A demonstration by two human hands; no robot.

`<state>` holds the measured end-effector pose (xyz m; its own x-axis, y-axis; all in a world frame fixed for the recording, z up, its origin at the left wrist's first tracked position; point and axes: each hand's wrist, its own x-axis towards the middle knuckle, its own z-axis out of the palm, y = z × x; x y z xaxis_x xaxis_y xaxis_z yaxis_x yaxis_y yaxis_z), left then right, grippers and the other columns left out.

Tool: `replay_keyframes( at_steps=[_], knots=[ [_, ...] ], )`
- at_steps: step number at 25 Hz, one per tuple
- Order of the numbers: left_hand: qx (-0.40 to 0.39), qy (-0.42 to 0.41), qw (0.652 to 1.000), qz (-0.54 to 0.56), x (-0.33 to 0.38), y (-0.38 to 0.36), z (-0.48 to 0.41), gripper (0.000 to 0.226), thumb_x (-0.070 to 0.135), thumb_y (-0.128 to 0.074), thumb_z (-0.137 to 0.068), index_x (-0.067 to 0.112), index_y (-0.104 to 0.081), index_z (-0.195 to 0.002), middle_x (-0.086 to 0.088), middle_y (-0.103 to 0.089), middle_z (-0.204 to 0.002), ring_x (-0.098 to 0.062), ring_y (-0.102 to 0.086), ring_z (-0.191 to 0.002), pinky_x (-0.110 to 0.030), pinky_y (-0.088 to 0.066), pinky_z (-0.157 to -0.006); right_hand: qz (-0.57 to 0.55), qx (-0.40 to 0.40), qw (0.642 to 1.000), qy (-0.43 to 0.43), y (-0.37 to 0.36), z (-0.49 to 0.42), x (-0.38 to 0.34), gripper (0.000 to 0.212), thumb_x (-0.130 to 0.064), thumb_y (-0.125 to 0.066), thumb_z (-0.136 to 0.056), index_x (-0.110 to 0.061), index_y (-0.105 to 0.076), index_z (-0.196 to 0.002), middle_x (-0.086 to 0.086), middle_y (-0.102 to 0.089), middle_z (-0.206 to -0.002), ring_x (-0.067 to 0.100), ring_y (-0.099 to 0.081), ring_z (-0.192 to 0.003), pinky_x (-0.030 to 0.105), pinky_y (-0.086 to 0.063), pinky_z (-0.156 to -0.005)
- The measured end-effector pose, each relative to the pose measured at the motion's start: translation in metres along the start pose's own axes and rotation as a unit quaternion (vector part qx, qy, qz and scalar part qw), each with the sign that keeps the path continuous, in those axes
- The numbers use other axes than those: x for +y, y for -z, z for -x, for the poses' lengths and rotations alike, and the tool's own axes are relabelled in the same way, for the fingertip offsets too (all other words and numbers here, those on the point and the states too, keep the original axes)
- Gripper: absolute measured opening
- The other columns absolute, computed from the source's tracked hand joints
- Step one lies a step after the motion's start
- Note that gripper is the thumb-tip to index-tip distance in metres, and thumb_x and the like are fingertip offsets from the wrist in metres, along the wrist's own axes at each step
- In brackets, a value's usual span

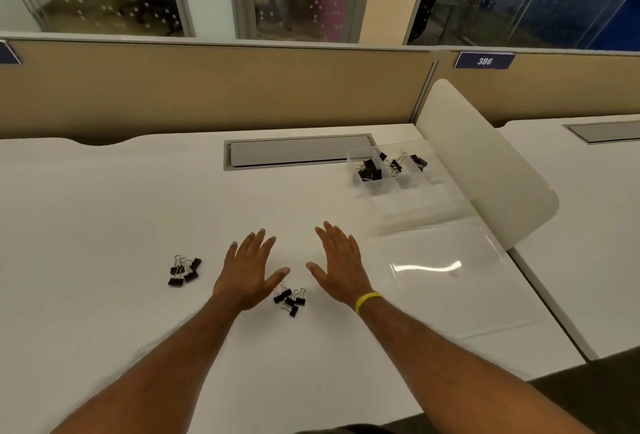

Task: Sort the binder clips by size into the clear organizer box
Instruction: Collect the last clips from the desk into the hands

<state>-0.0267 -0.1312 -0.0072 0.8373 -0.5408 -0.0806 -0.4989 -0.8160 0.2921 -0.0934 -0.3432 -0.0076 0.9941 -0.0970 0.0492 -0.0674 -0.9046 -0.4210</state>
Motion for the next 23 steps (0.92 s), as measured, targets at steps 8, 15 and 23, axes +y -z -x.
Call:
replay_keyframes(
  at_steps=[8, 15, 23],
  knots=[
    [-0.015, 0.017, 1.0, 0.011, -0.051, -0.014, 0.058, 0.091, 0.076, -0.009, -0.079, 0.023, -0.015, -0.153, -0.001, -0.004, -0.163, -0.018, -0.001, -0.149, -0.044, -0.002, -0.12, -0.026, -0.044, 0.999, 0.009, -0.043, 0.027, -0.051, 0.071, -0.042, -0.05, -0.094, -0.025, -0.016, -0.153, -0.003, -0.007, -0.163, 0.014, -0.002, -0.15, 0.033, 0.004, -0.12],
    [-0.001, 0.061, 0.998, 0.012, -0.103, -0.001, 0.074, 0.075, 0.058, -0.041, -0.091, 0.02, -0.018, -0.152, -0.004, -0.013, -0.161, -0.023, -0.01, -0.149, -0.045, -0.014, -0.119, -0.027, -0.095, 0.993, 0.071, -0.071, 0.002, -0.114, 0.071, -0.041, -0.055, -0.093, -0.018, -0.022, -0.152, 0.004, -0.015, -0.162, 0.018, -0.013, -0.149, 0.033, -0.011, -0.121],
    [-0.019, 0.153, 0.988, 0.023, -0.156, 0.014, 0.069, 0.077, 0.043, -0.057, -0.087, 0.016, -0.021, -0.15, -0.007, -0.019, -0.159, -0.027, -0.024, -0.143, -0.044, -0.032, -0.11, -0.002, -0.176, 0.983, 0.058, -0.102, -0.051, -0.185, 0.068, -0.038, -0.063, -0.088, -0.01, -0.035, -0.143, 0.009, -0.038, -0.145, 0.028, -0.038, -0.132, 0.042, -0.039, -0.105]
  ],
)
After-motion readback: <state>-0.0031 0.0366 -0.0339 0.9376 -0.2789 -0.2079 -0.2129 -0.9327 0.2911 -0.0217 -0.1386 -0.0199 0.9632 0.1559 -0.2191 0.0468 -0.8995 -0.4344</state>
